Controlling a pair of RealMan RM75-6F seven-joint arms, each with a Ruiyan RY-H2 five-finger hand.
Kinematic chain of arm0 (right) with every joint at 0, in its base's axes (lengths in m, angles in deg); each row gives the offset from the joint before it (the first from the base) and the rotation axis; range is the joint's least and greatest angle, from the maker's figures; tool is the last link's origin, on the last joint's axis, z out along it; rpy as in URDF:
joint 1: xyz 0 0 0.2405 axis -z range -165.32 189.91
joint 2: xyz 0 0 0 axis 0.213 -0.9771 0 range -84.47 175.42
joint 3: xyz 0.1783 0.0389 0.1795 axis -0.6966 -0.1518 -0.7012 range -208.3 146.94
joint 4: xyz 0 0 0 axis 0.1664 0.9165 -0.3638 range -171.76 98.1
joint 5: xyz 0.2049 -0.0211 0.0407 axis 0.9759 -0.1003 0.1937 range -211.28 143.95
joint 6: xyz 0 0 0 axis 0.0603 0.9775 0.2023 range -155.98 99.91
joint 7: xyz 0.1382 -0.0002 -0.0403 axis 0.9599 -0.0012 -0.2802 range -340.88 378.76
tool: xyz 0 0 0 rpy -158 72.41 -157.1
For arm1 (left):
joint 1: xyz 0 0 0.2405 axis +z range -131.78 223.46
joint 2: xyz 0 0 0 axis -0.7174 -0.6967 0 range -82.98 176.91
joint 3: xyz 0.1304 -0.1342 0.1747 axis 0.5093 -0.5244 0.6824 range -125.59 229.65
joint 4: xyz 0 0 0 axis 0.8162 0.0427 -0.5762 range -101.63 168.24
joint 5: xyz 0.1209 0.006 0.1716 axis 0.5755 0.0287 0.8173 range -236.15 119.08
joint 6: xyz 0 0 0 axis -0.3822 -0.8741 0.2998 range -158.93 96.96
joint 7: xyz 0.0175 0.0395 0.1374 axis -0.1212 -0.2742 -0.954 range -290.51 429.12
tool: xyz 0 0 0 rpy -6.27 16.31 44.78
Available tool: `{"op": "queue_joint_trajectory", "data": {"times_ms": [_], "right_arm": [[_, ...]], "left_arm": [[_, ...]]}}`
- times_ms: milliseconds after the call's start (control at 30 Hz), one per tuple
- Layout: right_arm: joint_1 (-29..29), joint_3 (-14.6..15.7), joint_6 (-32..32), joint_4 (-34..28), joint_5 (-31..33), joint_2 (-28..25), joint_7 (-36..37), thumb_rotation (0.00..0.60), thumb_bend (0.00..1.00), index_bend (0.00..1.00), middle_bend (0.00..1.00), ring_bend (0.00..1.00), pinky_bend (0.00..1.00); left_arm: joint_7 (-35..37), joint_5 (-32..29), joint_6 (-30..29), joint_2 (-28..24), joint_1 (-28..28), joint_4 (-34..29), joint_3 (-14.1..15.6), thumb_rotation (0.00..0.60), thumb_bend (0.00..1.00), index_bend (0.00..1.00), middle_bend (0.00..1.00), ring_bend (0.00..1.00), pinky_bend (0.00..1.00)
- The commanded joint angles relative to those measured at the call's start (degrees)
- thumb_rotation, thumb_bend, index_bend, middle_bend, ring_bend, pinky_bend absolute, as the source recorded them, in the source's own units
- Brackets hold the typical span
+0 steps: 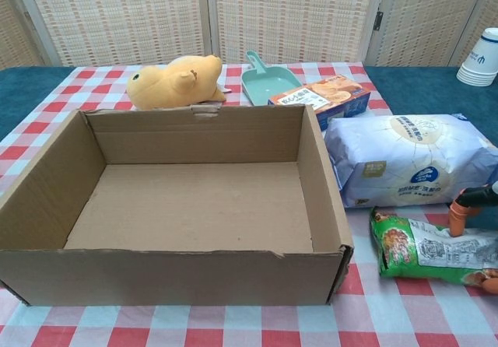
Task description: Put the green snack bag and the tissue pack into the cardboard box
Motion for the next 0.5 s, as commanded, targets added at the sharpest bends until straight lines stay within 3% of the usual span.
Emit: {"op": "queue_joint_trajectory", "data": {"times_ms": [33,500], "right_arm": [[0.11,-0.05,0.51,0.24,-0.31,0.15,0.21,0.6,0.14,0.53,0.36,0.33,0.49],[0.68,0.38,2.79,-1.05,-1.73,-0.44,-0.86,0.6,0.26,0.64,0.44,0.41,0.57]], "left_arm": [[0.0,-0.01,-0.01,0.0,0.0,0.01,0.0,0.6,0.19,0.07,0.01,0.0,0.22],[0.17,-0.05,-0.06,-0.06,0.02,0.06,-0.04,0.6,0.18,0.07,0.01,0.0,0.22]]}}
